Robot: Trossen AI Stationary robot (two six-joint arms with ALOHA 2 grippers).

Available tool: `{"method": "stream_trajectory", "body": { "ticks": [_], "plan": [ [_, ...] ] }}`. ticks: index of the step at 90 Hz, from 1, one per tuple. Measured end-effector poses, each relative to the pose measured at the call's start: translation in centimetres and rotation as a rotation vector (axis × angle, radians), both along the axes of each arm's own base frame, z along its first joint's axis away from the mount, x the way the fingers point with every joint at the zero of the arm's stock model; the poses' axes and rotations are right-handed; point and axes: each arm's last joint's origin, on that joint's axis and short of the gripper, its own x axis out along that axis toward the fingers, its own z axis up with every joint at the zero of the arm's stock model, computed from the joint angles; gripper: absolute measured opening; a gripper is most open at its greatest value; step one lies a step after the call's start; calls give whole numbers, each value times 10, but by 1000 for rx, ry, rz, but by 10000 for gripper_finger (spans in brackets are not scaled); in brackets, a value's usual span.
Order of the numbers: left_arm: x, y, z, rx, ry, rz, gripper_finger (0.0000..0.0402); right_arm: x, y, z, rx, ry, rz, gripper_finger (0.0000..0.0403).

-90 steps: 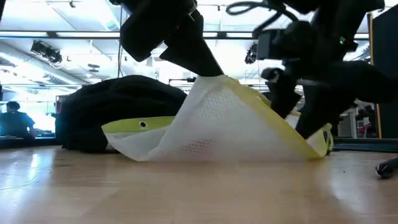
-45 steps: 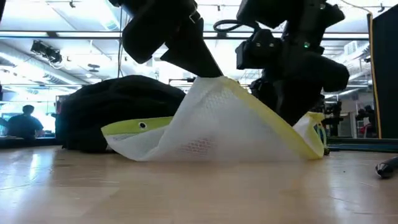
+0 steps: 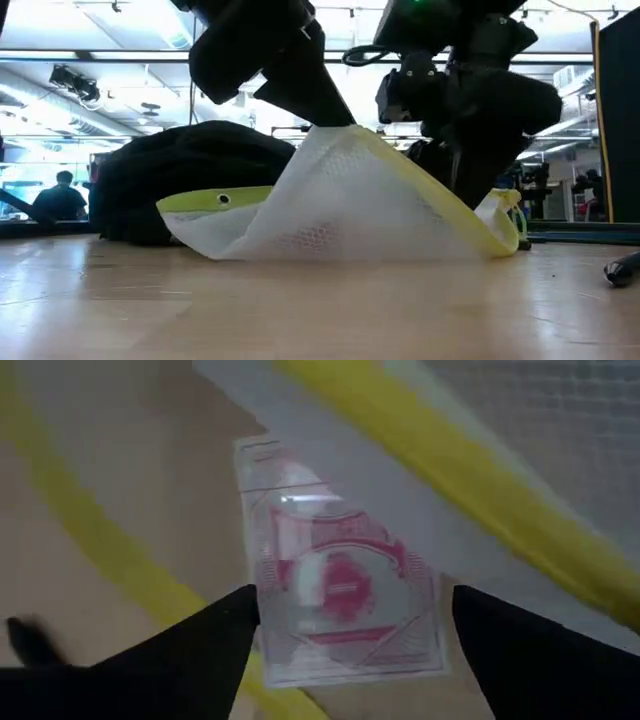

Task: Unpack backpack
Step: Remove the deck of cards from the zip lock bag

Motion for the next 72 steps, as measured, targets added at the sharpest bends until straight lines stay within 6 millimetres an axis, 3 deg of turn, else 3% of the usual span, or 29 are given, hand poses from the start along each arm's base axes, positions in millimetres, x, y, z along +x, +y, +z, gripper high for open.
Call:
{"method": "stream_trajectory", "body": {
  "ticks": [33,72],
  "plan": [
    [0,0,0,-2,4,-2,0,-3,5,-2,-101,-12,-10,368],
    [0,0,0,-15,10,-13,0,-12,3,-19,-93,-7,-35,359]
  ]
}}
